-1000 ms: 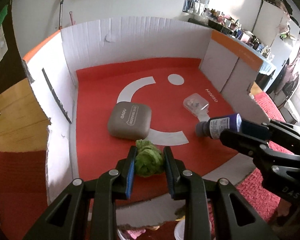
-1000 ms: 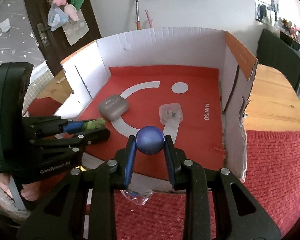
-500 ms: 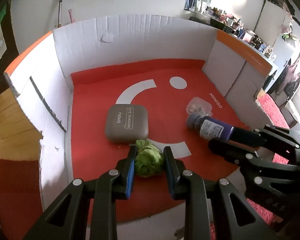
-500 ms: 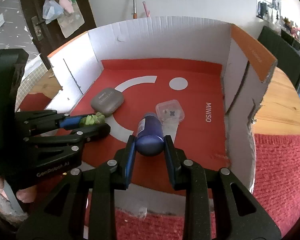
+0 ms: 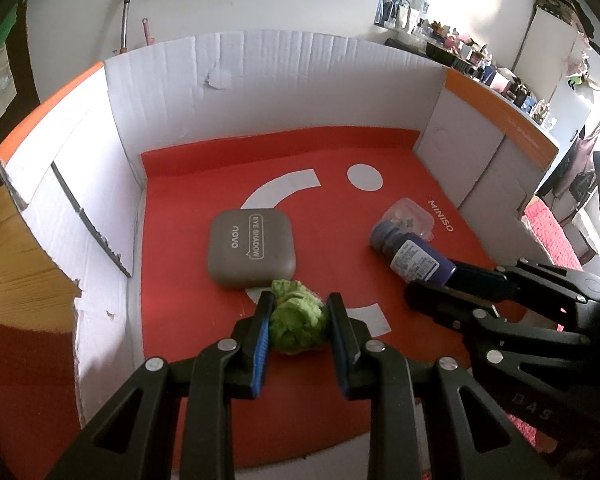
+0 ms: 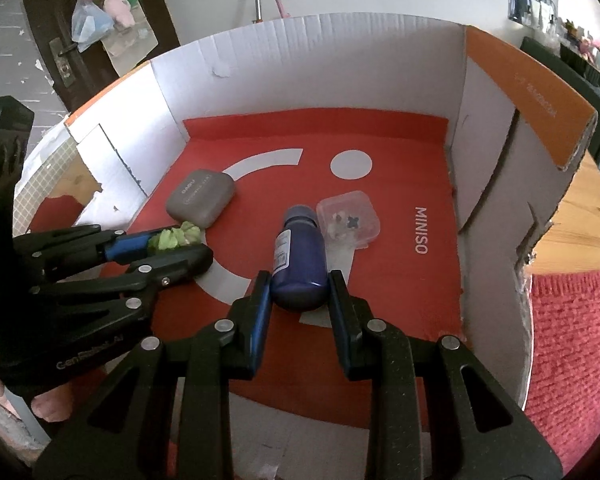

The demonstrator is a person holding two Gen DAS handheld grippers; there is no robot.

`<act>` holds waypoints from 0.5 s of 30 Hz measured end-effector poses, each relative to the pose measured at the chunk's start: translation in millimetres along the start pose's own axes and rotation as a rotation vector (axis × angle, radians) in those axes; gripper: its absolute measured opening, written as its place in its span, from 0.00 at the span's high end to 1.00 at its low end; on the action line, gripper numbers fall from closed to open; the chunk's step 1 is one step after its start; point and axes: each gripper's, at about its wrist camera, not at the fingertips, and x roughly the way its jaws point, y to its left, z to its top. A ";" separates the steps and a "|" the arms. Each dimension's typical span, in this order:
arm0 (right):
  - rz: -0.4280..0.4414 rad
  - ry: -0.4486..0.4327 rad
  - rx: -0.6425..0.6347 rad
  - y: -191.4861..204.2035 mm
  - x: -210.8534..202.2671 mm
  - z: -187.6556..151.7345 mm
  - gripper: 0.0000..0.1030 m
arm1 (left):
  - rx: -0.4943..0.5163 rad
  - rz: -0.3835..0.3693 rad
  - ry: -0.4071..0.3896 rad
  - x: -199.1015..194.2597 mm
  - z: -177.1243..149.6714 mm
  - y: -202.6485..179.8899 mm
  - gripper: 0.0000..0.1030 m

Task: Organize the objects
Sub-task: 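Lower both items onto the red box floor and open both tools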

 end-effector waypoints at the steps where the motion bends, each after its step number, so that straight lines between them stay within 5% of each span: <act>1: 0.004 0.001 0.004 -0.5 0.1 0.3 0.74 | -0.001 0.000 -0.001 0.1 -0.1 0.2 0.73; 15: 0.011 0.009 0.013 -0.9 1.5 2.1 0.74 | -0.003 0.006 -0.009 -0.4 -0.2 0.6 0.72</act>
